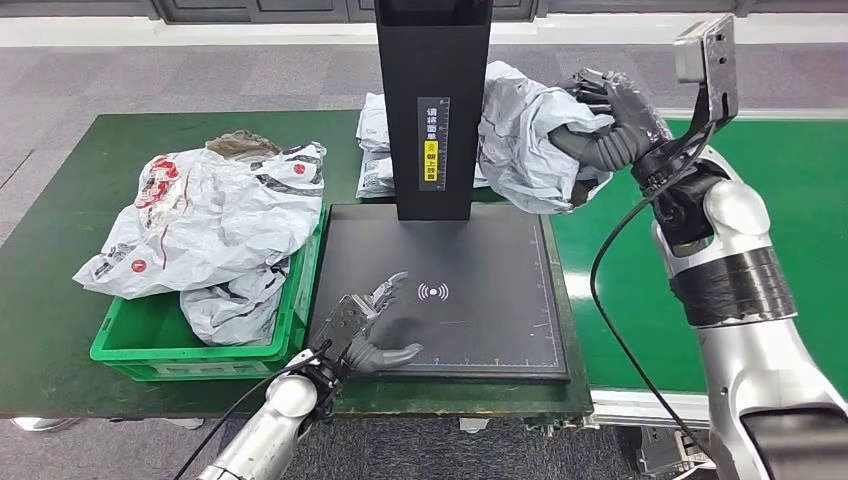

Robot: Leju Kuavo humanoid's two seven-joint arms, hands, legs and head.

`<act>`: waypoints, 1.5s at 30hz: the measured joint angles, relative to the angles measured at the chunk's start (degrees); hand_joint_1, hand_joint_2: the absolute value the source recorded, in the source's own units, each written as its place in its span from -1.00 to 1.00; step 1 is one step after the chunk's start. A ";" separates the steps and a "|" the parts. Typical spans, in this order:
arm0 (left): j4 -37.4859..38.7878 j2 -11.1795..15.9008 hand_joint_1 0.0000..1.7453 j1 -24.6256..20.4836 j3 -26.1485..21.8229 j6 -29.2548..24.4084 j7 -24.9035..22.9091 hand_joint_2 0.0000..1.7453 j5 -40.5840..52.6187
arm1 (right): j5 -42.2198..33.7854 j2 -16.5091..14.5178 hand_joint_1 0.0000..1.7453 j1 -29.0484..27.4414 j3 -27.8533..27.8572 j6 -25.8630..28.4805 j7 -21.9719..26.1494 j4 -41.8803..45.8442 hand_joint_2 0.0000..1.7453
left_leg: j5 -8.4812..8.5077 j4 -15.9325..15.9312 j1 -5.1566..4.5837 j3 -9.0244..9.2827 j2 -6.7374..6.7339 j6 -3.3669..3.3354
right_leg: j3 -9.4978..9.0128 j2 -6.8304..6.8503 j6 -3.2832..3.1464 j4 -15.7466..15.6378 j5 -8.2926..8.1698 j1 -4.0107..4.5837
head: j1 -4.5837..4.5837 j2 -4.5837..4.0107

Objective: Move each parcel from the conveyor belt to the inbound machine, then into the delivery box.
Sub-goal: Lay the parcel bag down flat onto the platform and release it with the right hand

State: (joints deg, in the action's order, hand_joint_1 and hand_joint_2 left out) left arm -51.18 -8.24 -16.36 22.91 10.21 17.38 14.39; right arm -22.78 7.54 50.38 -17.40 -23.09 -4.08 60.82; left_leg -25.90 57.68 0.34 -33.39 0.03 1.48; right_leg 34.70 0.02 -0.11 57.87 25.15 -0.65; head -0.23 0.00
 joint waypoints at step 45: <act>2.44 -1.69 -1.00 -3.08 1.06 -1.19 -2.75 1.00 0.42 | -10.71 -15.43 -1.00 6.21 -12.08 4.56 1.33 -11.87 1.00 | 0.05 0.00 0.03 -0.07 -0.01 0.07 | 0.11 -0.04 -0.02 0.02 -0.06 0.07 | 0.01 0.00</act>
State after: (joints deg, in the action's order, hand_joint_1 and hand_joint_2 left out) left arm -48.75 -9.93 -19.44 23.97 9.02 14.62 14.80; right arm -33.48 -7.89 56.59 -29.49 -18.52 -2.75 48.94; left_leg -25.85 57.68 0.37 -33.46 0.02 1.55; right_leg 34.81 -0.01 -0.13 57.89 25.10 -0.59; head -0.22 0.00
